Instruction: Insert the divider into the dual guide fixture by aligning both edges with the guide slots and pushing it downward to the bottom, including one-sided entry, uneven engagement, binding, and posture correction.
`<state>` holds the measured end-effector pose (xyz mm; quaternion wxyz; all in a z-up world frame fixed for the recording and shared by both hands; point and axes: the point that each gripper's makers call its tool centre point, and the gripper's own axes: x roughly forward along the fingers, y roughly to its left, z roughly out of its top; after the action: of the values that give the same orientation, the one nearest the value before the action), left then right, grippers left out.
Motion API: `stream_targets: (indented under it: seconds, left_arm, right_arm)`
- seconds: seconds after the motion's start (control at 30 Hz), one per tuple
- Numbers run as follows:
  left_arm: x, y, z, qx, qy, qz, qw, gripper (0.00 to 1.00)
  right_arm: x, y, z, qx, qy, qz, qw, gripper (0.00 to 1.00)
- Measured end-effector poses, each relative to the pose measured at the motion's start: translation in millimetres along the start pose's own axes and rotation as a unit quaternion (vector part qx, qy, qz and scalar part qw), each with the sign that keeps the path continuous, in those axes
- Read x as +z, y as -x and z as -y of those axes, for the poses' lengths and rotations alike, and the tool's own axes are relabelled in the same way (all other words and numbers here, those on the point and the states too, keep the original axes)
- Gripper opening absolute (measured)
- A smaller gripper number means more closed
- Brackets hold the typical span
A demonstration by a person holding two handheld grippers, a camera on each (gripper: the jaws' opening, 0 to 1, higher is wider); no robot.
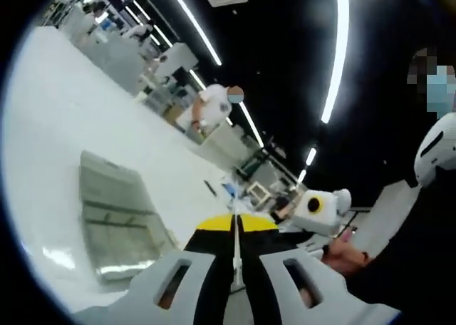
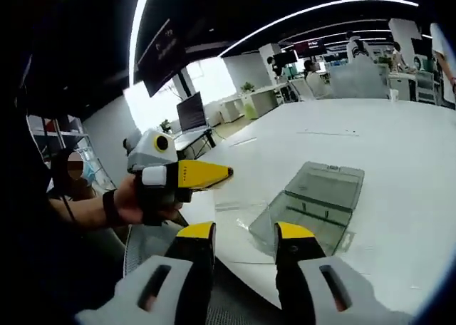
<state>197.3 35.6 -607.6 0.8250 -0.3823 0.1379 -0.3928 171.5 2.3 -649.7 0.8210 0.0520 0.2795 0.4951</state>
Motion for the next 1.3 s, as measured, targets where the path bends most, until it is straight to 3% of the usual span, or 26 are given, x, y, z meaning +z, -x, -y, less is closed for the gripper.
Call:
stream_targets:
  seconds: [0.2, 0.3, 0.43, 0.67, 1.03, 1.23, 1.3]
  left_arm:
    - [2.2, 0.2, -6.3, -0.002, 0.013, -0.001, 0.9999, 0.00]
    - [6.2, 1.3, -8.4, -0.004, 0.022, 0.007, 0.9997, 0.00]
    - [11.3, 1.3, -8.9, -0.010, 0.033, 0.021, 0.9992, 0.00]
    - [18.9, 5.7, -3.6, -0.042, 0.070, 0.046, 0.9956, 0.00]
    - [12.7, 10.7, 7.5, -0.065, 0.089, 0.052, 0.9925, 0.00]
    - [9.1, 10.5, 8.8, -0.071, 0.104, 0.052, 0.9907, 0.00]
    - [10.1, 11.3, 10.5, -0.078, 0.111, 0.056, 0.9891, 0.00]
  right_arm:
    - [10.1, 1.5, -2.0, 0.025, -0.039, 0.028, 0.9985, 0.23]
    - [13.8, 2.3, -2.4, 0.038, -0.059, 0.036, 0.9969, 0.16]
    - [18.5, 1.9, -5.2, 0.058, -0.074, 0.047, 0.9944, 0.13]
    - [35.9, 3.9, -14.1, 0.104, -0.118, 0.091, 0.9834, 0.09]
    - [37.9, 4.8, -18.5, 0.126, -0.147, 0.105, 0.9755, 0.09]
    - [37.0, 6.4, -22.8, 0.145, -0.179, 0.108, 0.9670, 0.05]
    - [39.5, 8.7, -25.1, 0.159, -0.201, 0.112, 0.9602, 0.04]
